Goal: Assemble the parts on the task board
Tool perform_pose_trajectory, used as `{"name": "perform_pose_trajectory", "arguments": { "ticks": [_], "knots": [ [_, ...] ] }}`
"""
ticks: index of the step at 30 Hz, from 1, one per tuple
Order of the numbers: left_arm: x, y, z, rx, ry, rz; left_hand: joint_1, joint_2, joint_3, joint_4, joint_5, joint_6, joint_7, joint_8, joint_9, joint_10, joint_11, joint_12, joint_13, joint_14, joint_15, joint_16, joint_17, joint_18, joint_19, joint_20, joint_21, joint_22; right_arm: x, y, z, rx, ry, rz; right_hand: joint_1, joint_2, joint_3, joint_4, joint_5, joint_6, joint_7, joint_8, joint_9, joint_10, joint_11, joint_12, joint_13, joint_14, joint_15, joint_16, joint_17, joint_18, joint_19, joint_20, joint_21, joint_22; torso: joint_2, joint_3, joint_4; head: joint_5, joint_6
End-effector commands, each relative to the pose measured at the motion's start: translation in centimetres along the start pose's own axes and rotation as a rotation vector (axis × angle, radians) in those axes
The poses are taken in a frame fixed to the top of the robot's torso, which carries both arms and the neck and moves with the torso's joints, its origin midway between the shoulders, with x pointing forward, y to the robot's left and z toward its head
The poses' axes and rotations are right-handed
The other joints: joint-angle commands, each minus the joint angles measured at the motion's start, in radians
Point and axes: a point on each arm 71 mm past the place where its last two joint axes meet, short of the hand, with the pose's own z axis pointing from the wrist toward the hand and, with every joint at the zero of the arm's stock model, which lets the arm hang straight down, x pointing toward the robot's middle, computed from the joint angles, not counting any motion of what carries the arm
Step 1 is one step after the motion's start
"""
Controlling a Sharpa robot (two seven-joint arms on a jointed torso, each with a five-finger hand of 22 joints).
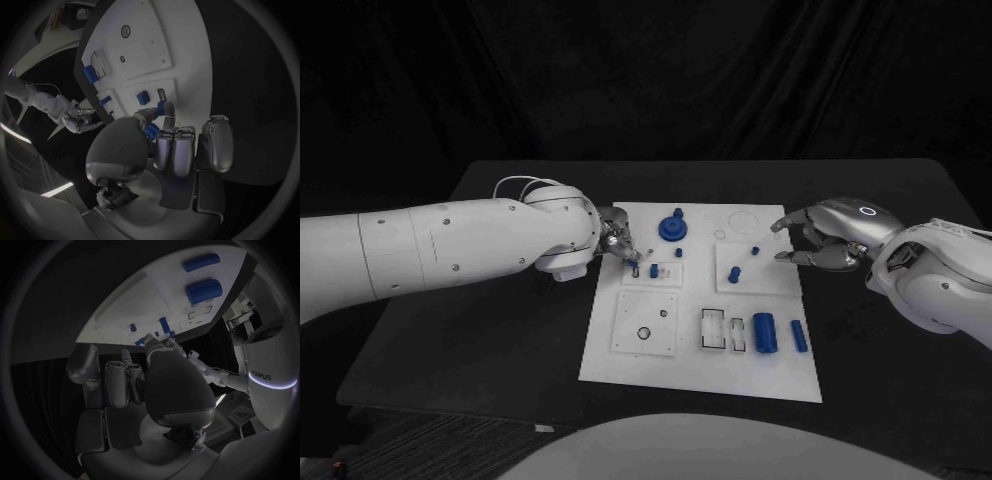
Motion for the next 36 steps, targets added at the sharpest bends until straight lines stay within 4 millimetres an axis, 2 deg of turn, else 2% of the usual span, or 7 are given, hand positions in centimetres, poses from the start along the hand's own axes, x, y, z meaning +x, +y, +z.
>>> {"name": "perform_pose_trajectory", "arguments": {
  "ticks": [1, 11, 19, 36],
  "knots": [
    [0.5, 0.0, 0.0, 0.009, 0.016, 0.002, -0.004, 0.006, 0.023, -0.020, 0.003, -0.001, -0.005, 0.002, 0.002, 0.106, -0.006, -0.001, 0.263, 0.106, -0.004, 0.003, 0.263, -0.003, -0.002, -0.006, -0.004, 0.139, 0.1, 0.0, -0.1, 0.014, 0.002, 0.001, 0.001, 0.011, 0.000, -0.006, 0.007, 0.007, 0.002, -0.007, -0.002, 0.000, -0.006, -0.007, 0.133, 0.067, -0.007, -0.006, 0.117, 0.016, -0.008, 0.002, -0.008, 0.112, 0.000, 0.0011, -0.0011, -0.001, 0.000],
    [1.2, 0.0, 0.0, 0.014, 0.030, 0.002, -0.004, 0.006, 0.024, -0.019, 0.003, -0.002, -0.005, 0.002, 0.002, 0.106, -0.006, -0.001, 0.263, 0.106, -0.004, 0.003, 0.263, -0.004, -0.002, -0.006, -0.003, 0.140, 0.1, -0.1, -0.1, 0.015, 0.003, 0.001, 0.001, 0.011, 0.000, -0.006, 0.007, 0.007, 0.002, -0.007, -0.002, 0.000, -0.006, -0.007, 0.133, 0.067, -0.007, -0.006, 0.117, 0.016, -0.008, 0.002, -0.008, 0.112, -0.001, 0.0020, 0.0012, -0.002, 0.000],
    [1.4, 0.2, -0.1, 0.009, 0.041, 0.007, -0.005, 0.007, 0.026, -0.019, 0.004, -0.002, -0.005, 0.002, 0.002, 0.106, -0.006, -0.001, 0.263, 0.106, -0.004, 0.003, 0.263, -0.003, -0.003, -0.006, -0.004, 0.139, 0.1, -0.1, -0.1, 0.015, 0.004, 0.001, 0.001, 0.011, 0.000, -0.006, 0.007, 0.007, 0.002, -0.007, -0.002, 0.000, -0.006, -0.007, 0.133, 0.067, -0.007, -0.006, 0.117, 0.016, -0.008, 0.002, -0.008, 0.112, -0.002, 0.0005, -0.0007, 0.000, 0.000],
    [1.7, 0.6, -0.3, -0.002, 0.064, 0.017, -0.007, 0.006, 0.028, -0.019, 0.003, -0.002, -0.004, 0.002, 0.002, 0.106, -0.005, -0.001, 0.263, 0.106, -0.003, 0.003, 0.263, -0.003, -0.004, -0.005, -0.007, 0.138, 0.2, -0.1, -0.1, 0.018, 0.007, 0.007, 0.002, 0.010, -0.001, -0.006, 0.007, 0.007, 0.003, -0.007, -0.002, -0.001, -0.006, -0.008, 0.132, 0.066, -0.007, -0.007, 0.116, 0.016, -0.008, 0.002, -0.010, 0.111, -0.003, 0.0008, -0.0017, 0.001, 0.000]
  ]
}}
